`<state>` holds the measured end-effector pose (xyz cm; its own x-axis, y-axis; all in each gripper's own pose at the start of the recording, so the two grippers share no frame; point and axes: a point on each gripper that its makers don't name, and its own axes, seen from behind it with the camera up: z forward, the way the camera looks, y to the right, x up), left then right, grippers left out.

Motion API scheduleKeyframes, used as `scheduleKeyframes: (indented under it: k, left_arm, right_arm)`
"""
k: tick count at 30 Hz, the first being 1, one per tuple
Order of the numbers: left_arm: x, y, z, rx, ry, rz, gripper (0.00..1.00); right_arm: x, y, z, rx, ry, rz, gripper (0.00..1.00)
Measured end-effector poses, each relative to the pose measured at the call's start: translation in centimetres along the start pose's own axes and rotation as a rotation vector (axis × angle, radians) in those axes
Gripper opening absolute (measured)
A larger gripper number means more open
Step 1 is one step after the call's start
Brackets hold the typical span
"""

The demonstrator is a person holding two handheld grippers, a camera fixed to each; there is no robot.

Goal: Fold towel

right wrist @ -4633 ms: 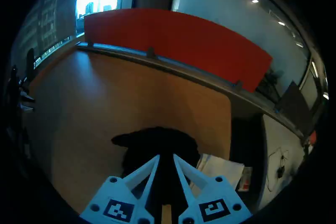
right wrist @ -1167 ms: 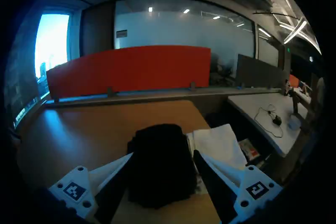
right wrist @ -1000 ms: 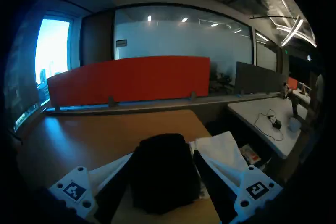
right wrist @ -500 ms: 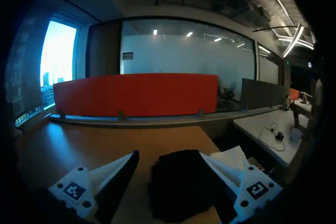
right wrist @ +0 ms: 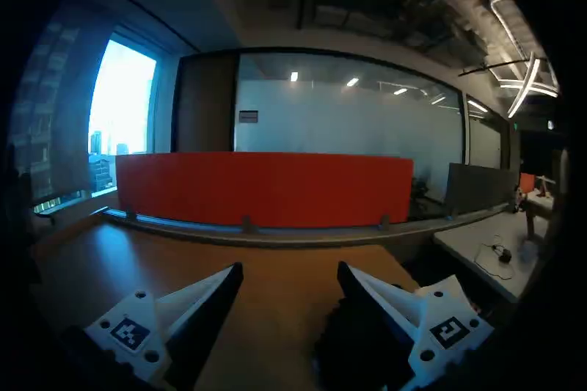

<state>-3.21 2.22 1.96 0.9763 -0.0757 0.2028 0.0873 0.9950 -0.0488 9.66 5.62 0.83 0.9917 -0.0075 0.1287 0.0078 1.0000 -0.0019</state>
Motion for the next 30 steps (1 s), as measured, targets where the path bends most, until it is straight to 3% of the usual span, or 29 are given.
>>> scheduleKeyframes:
  k: [8, 17, 30]
  left_arm:
    - [1.1, -1.3, -0.1, 0.015, 0.059, 0.015, 0.93]
    - [0.8, -2.3, 0.3, 0.021, 0.102, 0.011, 0.93]
    - [-4.8, -4.0, 2.2, 0.042, 0.139, 0.068, 0.93]
  right_arm:
    - [0.9, -4.6, 1.0, 0.033, 0.04, 0.013, 1.0]
    - [0.9, -7.5, 1.9, 0.055, 0.05, 0.009, 1.0]
    - [-0.7, -9.6, 2.4, 0.056, 0.078, 0.021, 1.0]
